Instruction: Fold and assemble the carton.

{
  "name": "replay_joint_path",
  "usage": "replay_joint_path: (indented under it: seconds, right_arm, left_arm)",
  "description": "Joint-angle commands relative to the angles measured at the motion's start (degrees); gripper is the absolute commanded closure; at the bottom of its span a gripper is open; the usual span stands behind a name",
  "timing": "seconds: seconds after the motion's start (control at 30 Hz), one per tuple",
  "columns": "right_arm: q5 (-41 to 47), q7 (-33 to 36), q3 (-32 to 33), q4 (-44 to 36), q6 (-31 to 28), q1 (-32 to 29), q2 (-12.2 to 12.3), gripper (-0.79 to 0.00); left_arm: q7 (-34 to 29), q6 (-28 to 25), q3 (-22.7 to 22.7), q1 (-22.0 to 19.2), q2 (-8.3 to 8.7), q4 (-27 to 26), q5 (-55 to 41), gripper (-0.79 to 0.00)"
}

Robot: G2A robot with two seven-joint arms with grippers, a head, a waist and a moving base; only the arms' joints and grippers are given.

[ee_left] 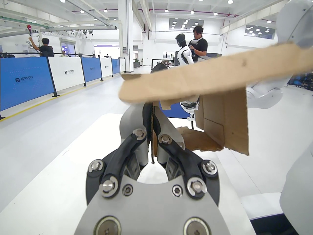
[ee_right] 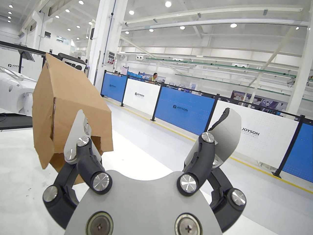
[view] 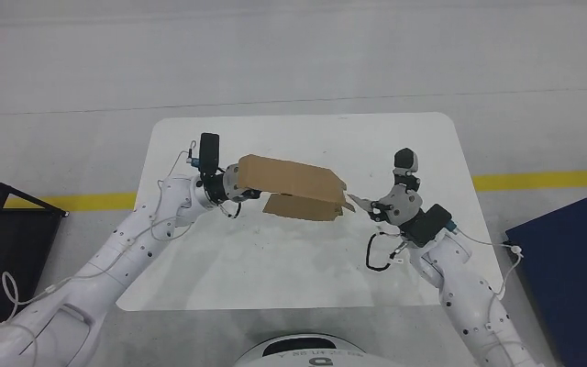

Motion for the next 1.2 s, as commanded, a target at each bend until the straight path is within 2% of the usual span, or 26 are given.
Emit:
replay_joint_path:
  seconds: [0.0,0.2,0.47,0.73,0.87,1.17]
  right_arm:
    - [-0.33,0.32,-0.38,-0.07,-0.52,0.23,-0.03,-0.785]
    - [-3.73,2.46,-2.78,-0.19,-3.55,1.97,-0.06,-0.785]
    - [-6.41,3.75,-7.04,0.62,-7.01,4.98,-0.38,-0.785]
    - [-9.1,4.89,-8.01,0.48,-5.16,5.41,-0.4,-0.785]
    - [-8.59,2.33,-6.8,-0.15,-3.99,4.1,-0.19,-0.785]
    - [-5.28,-8.09,-1.07,-1.82,-2.79,-1.22,0.69,-0.785]
  left_arm:
    - [-0.28,-0.33,-0.46,0.21,-0.09,-0.07,0.14,0.0]
    - [-2.15,-1.92,-0.82,0.58,-0.68,-0.49,0.61,0.0]
    - [-5.09,-2.5,1.43,-0.04,-2.34,-0.81,0.08,0.0]
    - [-5.21,-2.5,2.01,-0.98,-3.1,0.54,-0.54,0.0]
    - [-4.19,-2.5,1.43,-1.06,-3.22,1.15,-1.24,0.0]
    - [-0.89,-2.5,0.76,-0.84,-3.39,1.87,-2.45,0.0]
